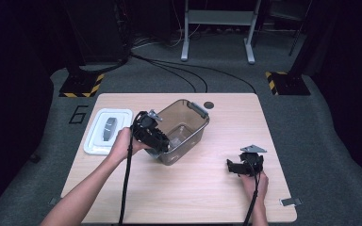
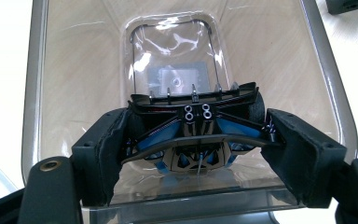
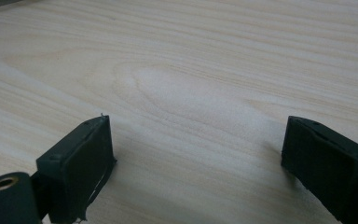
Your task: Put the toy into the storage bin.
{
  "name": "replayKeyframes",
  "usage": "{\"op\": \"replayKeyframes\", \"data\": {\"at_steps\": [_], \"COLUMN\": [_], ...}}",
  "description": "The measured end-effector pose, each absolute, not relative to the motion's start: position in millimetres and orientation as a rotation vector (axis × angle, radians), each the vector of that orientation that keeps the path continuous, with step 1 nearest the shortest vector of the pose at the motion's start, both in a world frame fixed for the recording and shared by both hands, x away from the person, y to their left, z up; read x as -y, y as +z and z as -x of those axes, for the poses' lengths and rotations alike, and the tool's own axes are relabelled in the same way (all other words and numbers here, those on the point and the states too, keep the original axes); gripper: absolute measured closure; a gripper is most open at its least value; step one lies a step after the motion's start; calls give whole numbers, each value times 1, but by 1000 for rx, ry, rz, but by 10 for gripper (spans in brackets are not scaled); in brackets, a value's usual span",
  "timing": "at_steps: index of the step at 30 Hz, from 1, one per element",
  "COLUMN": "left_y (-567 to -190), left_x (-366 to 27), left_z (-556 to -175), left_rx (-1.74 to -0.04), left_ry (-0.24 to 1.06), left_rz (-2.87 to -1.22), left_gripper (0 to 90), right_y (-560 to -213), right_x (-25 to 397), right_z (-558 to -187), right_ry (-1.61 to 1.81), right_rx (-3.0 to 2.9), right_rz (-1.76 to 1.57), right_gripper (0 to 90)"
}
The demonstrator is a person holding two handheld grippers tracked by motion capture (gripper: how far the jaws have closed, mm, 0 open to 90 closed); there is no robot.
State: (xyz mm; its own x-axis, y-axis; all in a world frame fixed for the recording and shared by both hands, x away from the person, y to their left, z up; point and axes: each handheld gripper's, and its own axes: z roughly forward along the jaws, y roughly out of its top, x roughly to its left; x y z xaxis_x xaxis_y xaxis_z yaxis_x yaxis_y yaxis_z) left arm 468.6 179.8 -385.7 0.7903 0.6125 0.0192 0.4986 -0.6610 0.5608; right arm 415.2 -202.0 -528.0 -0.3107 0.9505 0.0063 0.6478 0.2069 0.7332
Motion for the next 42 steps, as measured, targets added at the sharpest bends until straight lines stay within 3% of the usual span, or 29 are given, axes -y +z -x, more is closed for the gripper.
{"op": "replayKeyframes", "data": {"at_steps": [42], "left_y": [-389], "left_x": [-187], "left_z": [-464], "left_rx": [-824], "left_ry": [309], "left_rz": [-2383], "left_gripper": [238], "right_y": [-528], "right_x": [202], "right_z": [-415], "right_ry": [895], "right_rx": [-2036], "right_rz": [-1482], "right_gripper": [83]}}
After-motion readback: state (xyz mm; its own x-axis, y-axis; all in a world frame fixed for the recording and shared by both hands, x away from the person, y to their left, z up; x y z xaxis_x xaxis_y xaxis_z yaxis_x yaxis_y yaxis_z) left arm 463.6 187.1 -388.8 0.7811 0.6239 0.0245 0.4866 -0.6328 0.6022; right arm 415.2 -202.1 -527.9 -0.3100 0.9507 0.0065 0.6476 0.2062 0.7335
